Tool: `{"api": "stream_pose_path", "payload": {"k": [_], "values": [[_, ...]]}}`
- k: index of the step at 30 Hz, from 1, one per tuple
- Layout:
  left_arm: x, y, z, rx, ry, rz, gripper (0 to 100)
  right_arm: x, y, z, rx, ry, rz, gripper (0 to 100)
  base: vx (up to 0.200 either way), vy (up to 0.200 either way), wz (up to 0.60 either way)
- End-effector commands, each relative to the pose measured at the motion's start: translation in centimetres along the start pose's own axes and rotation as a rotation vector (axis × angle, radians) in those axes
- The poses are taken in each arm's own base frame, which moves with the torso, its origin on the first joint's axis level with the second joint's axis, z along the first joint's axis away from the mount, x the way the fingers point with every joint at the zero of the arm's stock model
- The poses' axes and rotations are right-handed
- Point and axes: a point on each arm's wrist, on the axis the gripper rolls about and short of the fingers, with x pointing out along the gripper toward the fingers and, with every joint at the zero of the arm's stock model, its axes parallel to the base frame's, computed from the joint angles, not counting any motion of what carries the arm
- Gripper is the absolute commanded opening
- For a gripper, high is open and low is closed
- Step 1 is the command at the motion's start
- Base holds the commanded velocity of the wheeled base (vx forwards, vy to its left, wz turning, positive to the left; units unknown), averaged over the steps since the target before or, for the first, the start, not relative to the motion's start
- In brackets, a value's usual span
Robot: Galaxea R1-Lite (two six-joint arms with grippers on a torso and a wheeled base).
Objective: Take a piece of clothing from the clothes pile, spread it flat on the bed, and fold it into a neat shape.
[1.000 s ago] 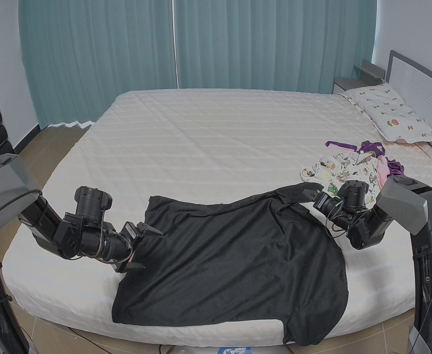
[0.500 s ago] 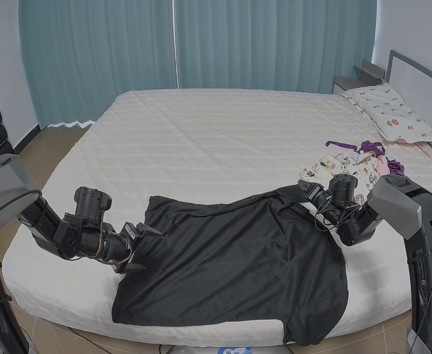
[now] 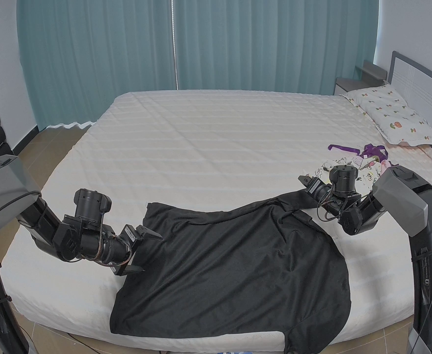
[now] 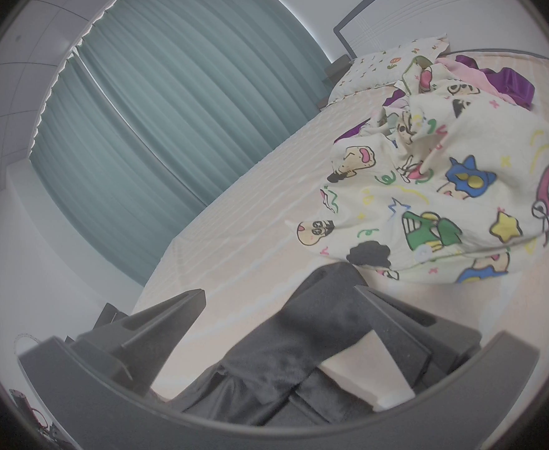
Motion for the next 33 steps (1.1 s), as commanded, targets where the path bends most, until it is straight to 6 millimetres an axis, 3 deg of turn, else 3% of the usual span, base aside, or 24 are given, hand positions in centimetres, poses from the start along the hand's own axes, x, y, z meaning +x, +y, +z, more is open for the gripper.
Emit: {"api": "stream_pose_path", "payload": {"k": [1, 10, 27, 30, 33], "values": [[0.0, 0.0, 0.0, -0.001, -0.001, 0.001, 100, 1.5, 0.1, -0.2, -0.001, 0.015, -0.007, 100, 0.000, 0.000, 0.00], [0.1, 0.0, 0.0, -0.001, -0.001, 0.001, 100, 2.9, -1.3, -2.2, -0.007, 0.101, -0.085, 100, 0.000, 0.000, 0.00], [0.1, 0.0, -0.1, 0.002, 0.002, 0.002, 100, 2.7, -1.9, -3.1, -0.006, 0.162, -0.141, 100, 0.000, 0.000, 0.00], [0.2, 0.0, -0.1, 0.004, 0.003, 0.002, 100, 3.1, -0.5, -2.5, 0.072, 0.126, -0.094, 100, 0.000, 0.000, 0.00], [0.2, -0.1, 0.0, 0.004, 0.001, -0.001, 100, 3.8, 2.9, 0.2, 0.257, 0.009, 0.031, 100, 0.000, 0.000, 0.00]]}}
